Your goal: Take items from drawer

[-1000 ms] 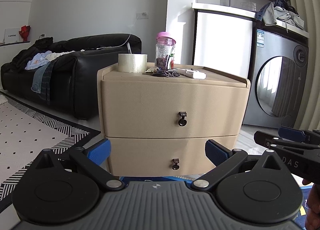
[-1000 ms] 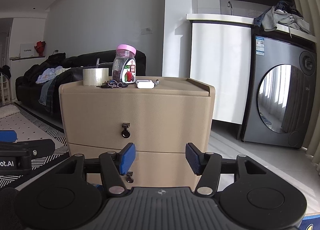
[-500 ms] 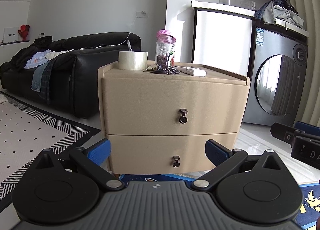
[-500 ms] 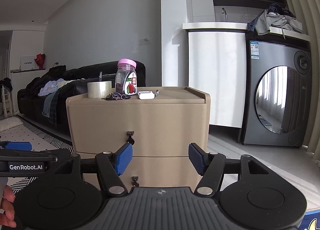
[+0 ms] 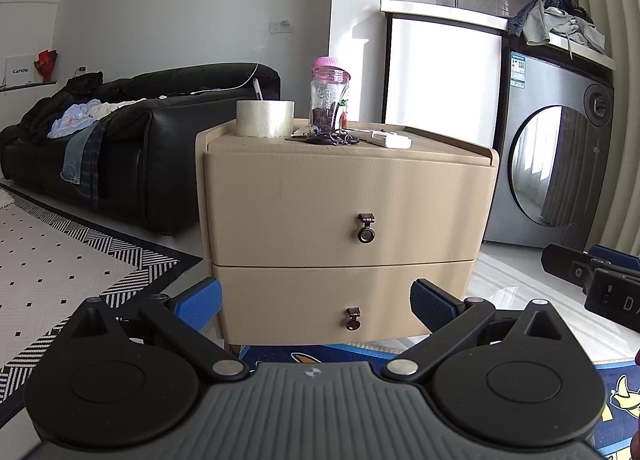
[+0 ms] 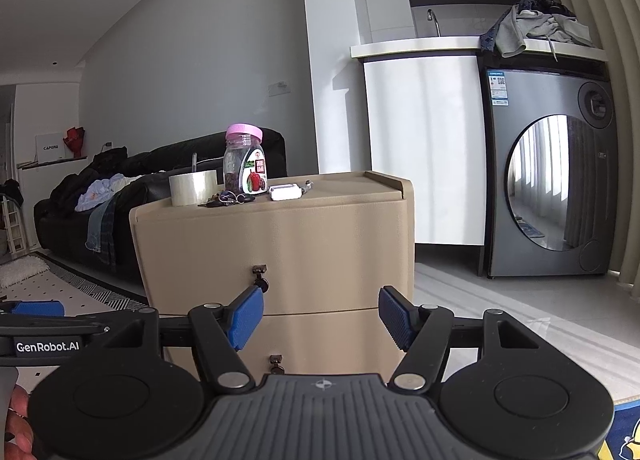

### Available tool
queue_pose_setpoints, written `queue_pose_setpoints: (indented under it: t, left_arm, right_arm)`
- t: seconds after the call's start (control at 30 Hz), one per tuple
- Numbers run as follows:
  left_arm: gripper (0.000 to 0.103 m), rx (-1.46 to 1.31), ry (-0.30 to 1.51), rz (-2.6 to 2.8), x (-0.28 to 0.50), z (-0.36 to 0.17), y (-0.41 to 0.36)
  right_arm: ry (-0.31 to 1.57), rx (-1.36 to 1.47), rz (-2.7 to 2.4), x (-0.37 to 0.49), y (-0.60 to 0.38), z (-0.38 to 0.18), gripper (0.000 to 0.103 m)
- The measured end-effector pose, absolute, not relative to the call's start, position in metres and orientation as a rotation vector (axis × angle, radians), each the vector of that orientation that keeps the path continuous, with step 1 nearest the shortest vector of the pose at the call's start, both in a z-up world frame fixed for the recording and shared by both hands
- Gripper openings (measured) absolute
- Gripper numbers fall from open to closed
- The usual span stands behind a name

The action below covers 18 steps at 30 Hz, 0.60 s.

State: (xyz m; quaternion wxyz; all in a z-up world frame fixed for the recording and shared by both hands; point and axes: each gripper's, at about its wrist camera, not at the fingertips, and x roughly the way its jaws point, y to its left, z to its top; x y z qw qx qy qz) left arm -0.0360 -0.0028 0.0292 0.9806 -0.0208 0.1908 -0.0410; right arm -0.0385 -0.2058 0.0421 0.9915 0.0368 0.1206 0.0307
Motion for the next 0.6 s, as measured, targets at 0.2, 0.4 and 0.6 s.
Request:
queue_pose_setpoints:
  t: [0.2,0.4,0.6]
  left_arm:
    - [0.103,-0.039,0.382,-0.085,-0.0369,0.0297,-0.0048]
    - [0.103,-0.036,0.383,-0.085,-0.0375,0.0298,-0.0050]
    - [0.103,-0.037,0.382,-0.085,-0.0379,0.0300,-0.0049]
  right_arm:
    - [0.240,0.079,0.067,-0.0397,-0.2054,0.0429,0.068]
    - [0.239,0.086,0.067,-0.0409,-0.2053,0.0431,0.068]
    - [0.240,0.087,0.068,-0.0407,-0.2041,0.0419,0.068]
